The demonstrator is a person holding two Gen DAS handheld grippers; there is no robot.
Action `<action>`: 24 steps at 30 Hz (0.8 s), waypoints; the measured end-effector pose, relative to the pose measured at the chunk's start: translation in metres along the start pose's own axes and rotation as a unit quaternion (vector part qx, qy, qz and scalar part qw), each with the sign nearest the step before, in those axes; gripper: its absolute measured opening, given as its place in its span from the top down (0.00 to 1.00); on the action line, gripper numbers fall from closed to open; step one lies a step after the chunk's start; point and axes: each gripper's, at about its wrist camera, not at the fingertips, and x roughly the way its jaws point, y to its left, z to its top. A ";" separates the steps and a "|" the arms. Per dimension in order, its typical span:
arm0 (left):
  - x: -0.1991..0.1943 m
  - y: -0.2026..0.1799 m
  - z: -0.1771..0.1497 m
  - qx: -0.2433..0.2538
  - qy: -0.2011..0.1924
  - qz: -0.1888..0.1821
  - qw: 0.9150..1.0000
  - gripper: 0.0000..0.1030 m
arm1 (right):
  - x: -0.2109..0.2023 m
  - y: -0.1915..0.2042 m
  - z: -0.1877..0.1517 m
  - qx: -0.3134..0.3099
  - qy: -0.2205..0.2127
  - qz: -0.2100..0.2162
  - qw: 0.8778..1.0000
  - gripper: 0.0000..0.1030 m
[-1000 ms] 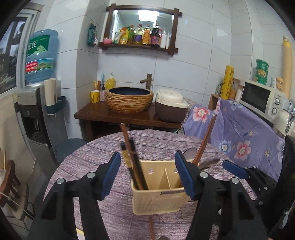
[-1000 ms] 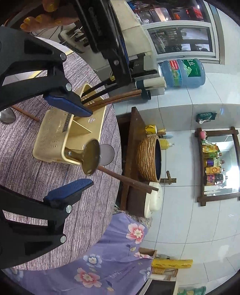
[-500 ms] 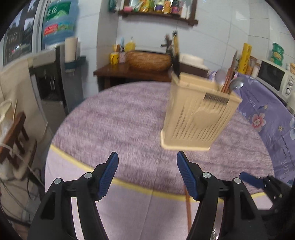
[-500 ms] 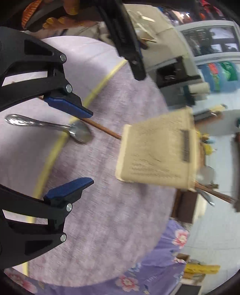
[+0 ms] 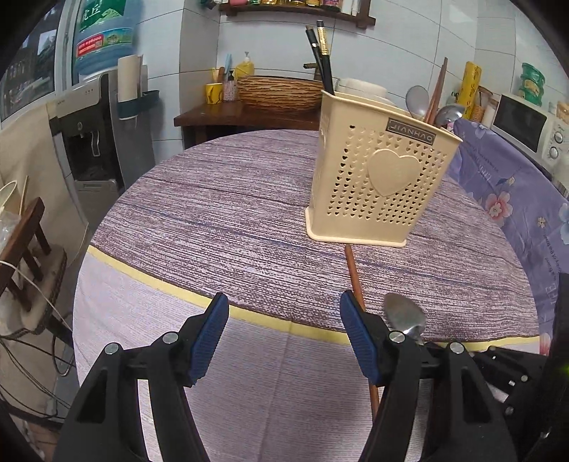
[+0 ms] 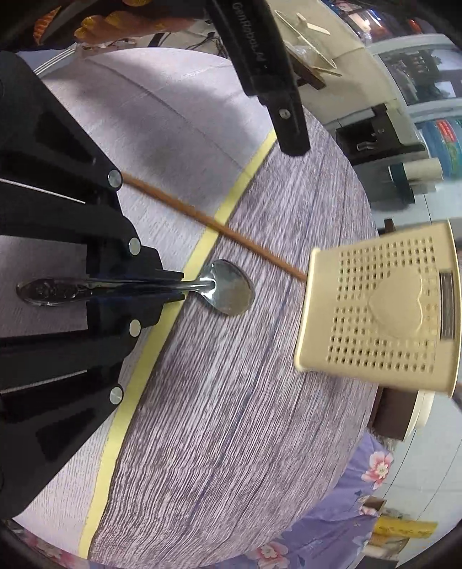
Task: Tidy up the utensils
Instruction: 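Move both tools back down to the last chopstick and spoon, then grasp the brown chopstick with the left tool while the right grasps the ornate-handled spoon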
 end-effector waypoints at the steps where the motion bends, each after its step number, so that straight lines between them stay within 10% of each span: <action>1: 0.001 -0.001 -0.001 0.002 0.002 -0.002 1.000 0.38 | 0.000 -0.006 -0.001 0.005 -0.001 -0.004 1.000 0.94; 10: 0.014 -0.019 -0.005 0.025 0.034 -0.030 0.999 0.38 | -0.013 -0.067 -0.005 0.051 -0.010 -0.031 0.998 0.91; 14: 0.030 -0.039 -0.004 0.055 0.055 -0.033 0.996 0.38 | -0.012 -0.070 -0.002 0.055 -0.012 -0.020 0.998 0.52; 24: 0.076 -0.059 0.010 0.075 0.099 -0.012 0.992 0.59 | -0.008 -0.072 0.013 0.035 -0.004 -0.032 0.999 0.52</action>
